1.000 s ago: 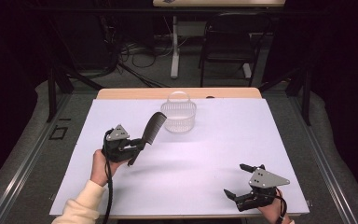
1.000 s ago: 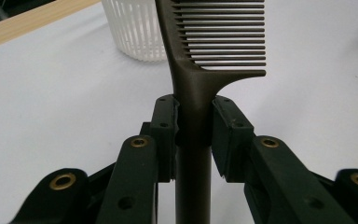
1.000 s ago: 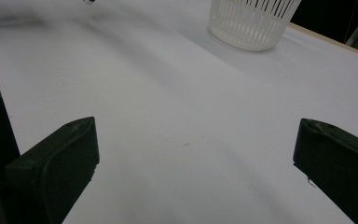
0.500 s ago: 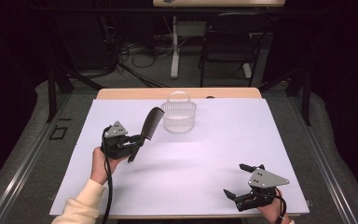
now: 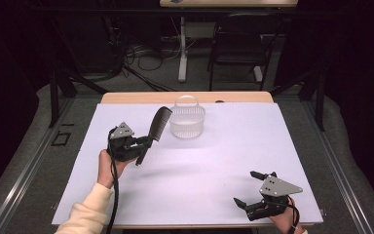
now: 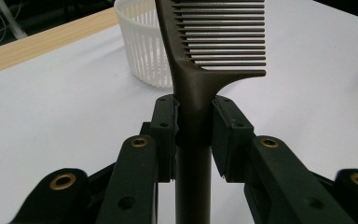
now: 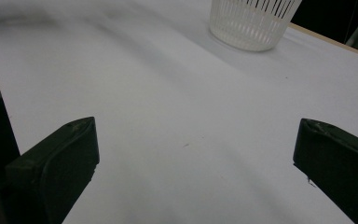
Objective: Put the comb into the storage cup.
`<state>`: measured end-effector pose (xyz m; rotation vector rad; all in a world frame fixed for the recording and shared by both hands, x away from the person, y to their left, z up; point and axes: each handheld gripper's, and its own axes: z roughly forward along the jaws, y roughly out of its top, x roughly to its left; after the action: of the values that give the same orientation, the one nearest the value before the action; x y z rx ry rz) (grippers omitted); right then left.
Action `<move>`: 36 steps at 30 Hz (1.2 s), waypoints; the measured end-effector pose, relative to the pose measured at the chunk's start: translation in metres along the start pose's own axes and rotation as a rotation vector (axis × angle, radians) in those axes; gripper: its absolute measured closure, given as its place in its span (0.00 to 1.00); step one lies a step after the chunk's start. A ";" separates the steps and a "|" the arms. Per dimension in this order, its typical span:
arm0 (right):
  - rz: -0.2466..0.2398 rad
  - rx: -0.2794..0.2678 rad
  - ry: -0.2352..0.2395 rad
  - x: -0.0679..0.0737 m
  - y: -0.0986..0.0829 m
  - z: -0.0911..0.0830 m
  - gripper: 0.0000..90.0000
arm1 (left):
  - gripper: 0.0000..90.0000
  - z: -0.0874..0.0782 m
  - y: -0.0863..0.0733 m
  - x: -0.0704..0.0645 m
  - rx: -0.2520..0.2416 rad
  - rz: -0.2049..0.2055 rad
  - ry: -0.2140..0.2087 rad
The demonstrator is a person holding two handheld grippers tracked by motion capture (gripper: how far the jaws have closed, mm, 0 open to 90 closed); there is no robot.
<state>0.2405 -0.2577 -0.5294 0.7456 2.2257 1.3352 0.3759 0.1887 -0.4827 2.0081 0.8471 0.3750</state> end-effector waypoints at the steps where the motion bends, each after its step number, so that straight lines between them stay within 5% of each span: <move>1: 0.000 0.000 0.000 0.000 0.000 0.000 0.00 | 0.80 0.000 0.000 0.000 -0.001 -0.002 0.000; 36: 0.002 0.001 -0.002 0.000 0.000 0.000 0.00 | 0.80 0.011 0.020 0.007 -0.019 -0.006 0.010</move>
<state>0.2402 -0.2577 -0.5292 0.7491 2.2250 1.3341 0.3948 0.1795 -0.4724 1.9875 0.8524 0.3889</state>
